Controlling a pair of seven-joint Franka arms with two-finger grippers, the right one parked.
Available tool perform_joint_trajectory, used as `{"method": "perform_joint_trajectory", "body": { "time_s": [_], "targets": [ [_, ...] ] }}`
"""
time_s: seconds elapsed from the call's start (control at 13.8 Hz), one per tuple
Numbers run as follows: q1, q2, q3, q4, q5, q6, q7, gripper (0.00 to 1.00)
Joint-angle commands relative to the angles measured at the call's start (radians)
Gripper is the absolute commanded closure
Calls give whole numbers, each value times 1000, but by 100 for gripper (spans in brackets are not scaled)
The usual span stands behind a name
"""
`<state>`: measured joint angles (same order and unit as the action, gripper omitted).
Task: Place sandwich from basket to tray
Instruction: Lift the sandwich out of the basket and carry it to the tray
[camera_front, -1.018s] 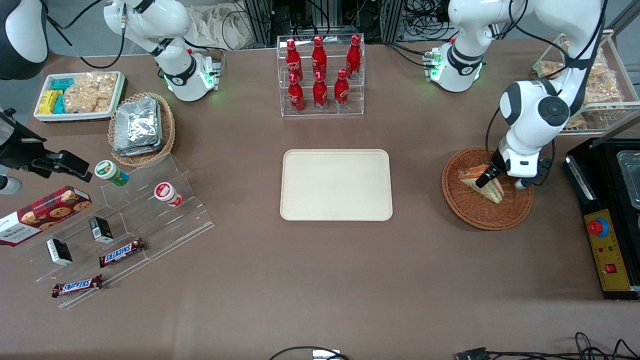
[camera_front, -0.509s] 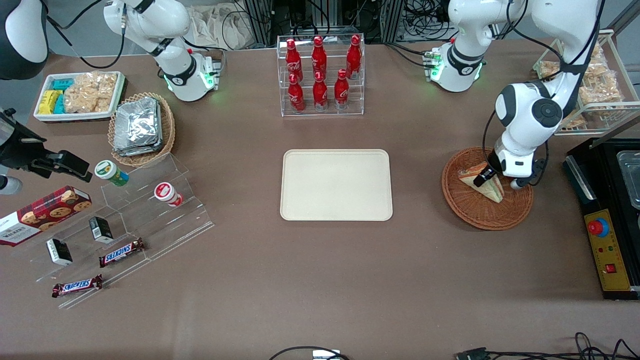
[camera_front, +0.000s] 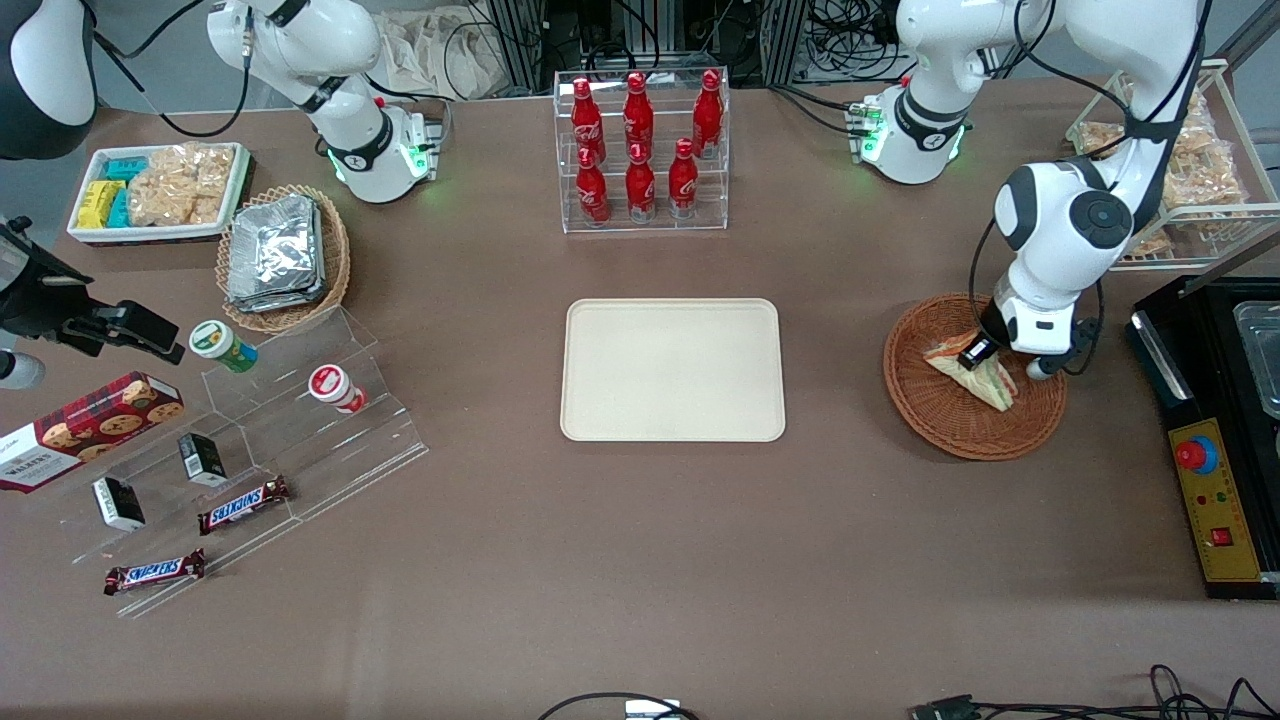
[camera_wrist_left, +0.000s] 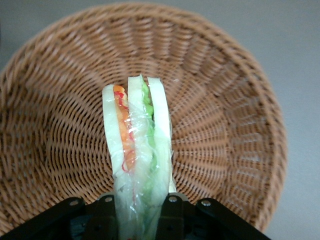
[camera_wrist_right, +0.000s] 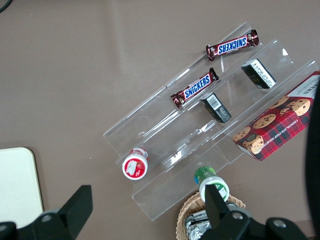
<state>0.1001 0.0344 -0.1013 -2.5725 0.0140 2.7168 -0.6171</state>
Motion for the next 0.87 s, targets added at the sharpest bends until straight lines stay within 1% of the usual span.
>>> {"method": "perform_joint_trajectory", "body": {
  "time_s": [0.0, 0.22, 0.51, 0.65, 0.8],
  "targets": [
    [-2, -77, -1, 46, 7, -119, 129, 83],
    [-3, -94, -3, 150, 7, -273, 299, 83],
    [-8, -61, -5, 385, 3, -543, 563, 83],
    [-14, -56, -11, 458, 3, -591, 628, 83],
    [-37, -57, -24, 486, 1, -594, 665, 83]
  ]
}}
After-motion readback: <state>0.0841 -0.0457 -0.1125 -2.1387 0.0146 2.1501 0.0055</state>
